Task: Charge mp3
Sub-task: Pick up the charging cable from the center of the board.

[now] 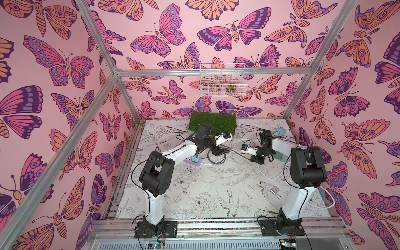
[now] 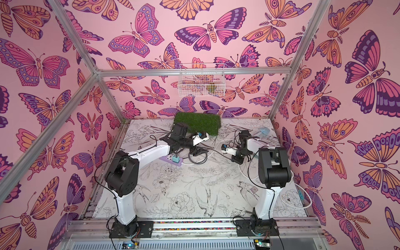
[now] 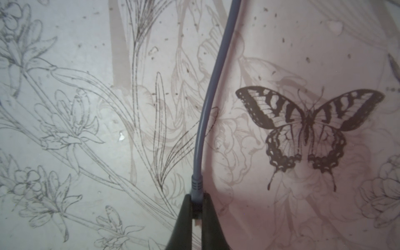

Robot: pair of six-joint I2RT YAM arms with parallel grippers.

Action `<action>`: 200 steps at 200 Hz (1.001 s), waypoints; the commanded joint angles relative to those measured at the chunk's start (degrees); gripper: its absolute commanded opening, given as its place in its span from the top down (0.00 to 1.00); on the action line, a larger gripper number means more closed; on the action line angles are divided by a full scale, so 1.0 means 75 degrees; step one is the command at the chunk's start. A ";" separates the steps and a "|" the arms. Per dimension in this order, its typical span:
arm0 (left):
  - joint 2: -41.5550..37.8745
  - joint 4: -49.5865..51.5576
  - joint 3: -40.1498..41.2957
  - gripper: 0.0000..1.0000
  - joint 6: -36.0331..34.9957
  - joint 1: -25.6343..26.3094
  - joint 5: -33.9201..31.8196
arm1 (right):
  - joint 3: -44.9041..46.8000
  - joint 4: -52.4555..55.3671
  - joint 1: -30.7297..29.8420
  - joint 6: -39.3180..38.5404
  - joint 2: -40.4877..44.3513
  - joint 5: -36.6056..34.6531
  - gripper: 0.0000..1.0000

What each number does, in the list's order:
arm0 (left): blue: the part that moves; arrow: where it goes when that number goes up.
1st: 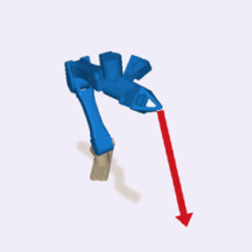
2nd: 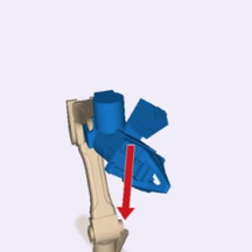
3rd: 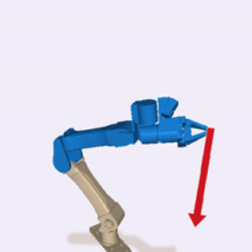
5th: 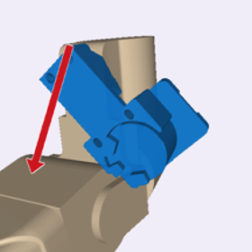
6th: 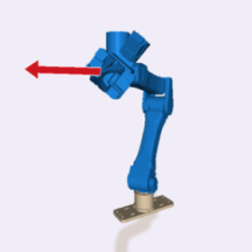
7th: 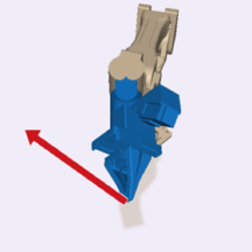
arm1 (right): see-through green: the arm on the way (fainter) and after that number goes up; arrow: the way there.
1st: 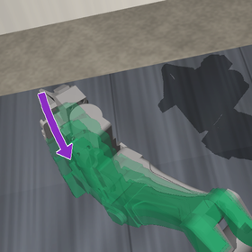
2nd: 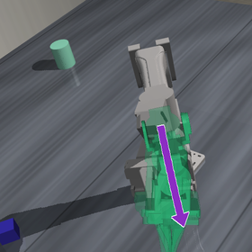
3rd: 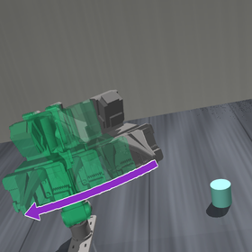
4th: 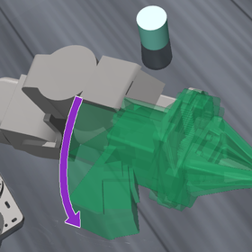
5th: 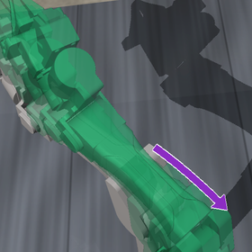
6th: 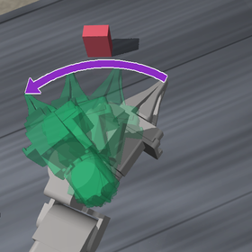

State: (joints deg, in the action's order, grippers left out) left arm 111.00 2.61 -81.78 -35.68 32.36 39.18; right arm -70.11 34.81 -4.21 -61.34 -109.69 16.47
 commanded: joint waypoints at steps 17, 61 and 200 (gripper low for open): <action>-0.0849 -0.0944 0.0901 0.24 0.0627 -0.0264 0.0734 | 0.0220 0.0424 -0.0460 -0.0240 0.1267 0.0600 1.00; -0.1348 -0.2285 0.1477 0.28 0.1609 -0.0425 0.1325 | -0.0217 0.1206 -0.0834 -0.0634 0.2211 0.1937 1.00; -0.1081 -0.2515 0.1541 0.42 0.1821 0.0363 0.2489 | -0.1284 0.2521 -0.1461 -0.0751 0.2930 0.2981 1.00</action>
State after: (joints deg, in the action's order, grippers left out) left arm 101.82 -15.42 -70.43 -21.93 34.24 56.31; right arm -79.11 51.42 -14.39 -66.48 -89.95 36.99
